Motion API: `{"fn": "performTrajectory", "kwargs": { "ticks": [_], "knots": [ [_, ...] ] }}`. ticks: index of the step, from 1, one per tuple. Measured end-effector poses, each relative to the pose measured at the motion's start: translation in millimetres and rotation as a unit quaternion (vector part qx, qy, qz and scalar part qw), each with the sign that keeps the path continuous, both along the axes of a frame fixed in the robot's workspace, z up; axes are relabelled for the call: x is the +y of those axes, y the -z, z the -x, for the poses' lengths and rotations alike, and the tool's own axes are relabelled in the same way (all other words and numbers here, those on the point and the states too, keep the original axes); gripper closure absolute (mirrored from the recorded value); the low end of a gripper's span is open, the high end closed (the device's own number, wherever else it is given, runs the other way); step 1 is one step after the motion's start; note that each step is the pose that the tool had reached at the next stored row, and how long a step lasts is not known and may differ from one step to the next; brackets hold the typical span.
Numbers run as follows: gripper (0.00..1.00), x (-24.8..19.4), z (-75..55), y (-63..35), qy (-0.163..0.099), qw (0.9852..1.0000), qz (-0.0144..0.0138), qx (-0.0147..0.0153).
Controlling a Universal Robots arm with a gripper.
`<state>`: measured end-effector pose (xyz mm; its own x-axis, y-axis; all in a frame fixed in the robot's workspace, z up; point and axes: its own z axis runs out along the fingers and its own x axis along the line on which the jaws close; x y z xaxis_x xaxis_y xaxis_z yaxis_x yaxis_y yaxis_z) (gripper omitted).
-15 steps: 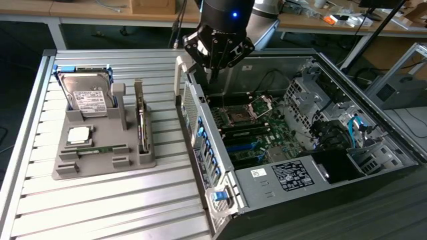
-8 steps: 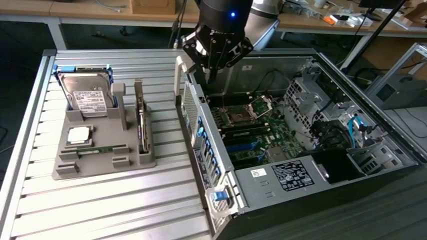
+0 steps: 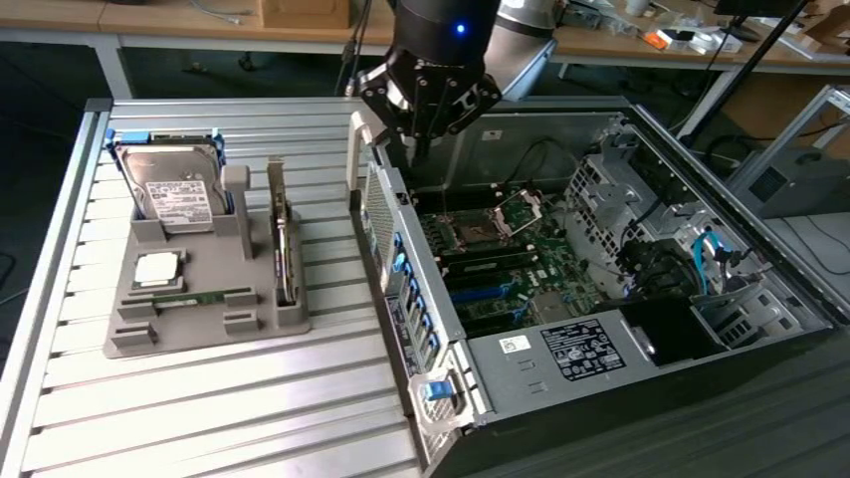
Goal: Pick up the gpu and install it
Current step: 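Reach for the gpu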
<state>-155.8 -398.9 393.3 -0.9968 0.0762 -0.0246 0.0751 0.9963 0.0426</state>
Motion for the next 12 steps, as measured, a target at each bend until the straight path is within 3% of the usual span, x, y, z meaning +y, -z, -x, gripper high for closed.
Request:
{"fn": "performTrajectory", "kwargs": {
  "ticks": [12],
  "knots": [
    [0.89,0.0,5.8,0.0,0.0,1.0,0.0001,0.0]
  ]
}}
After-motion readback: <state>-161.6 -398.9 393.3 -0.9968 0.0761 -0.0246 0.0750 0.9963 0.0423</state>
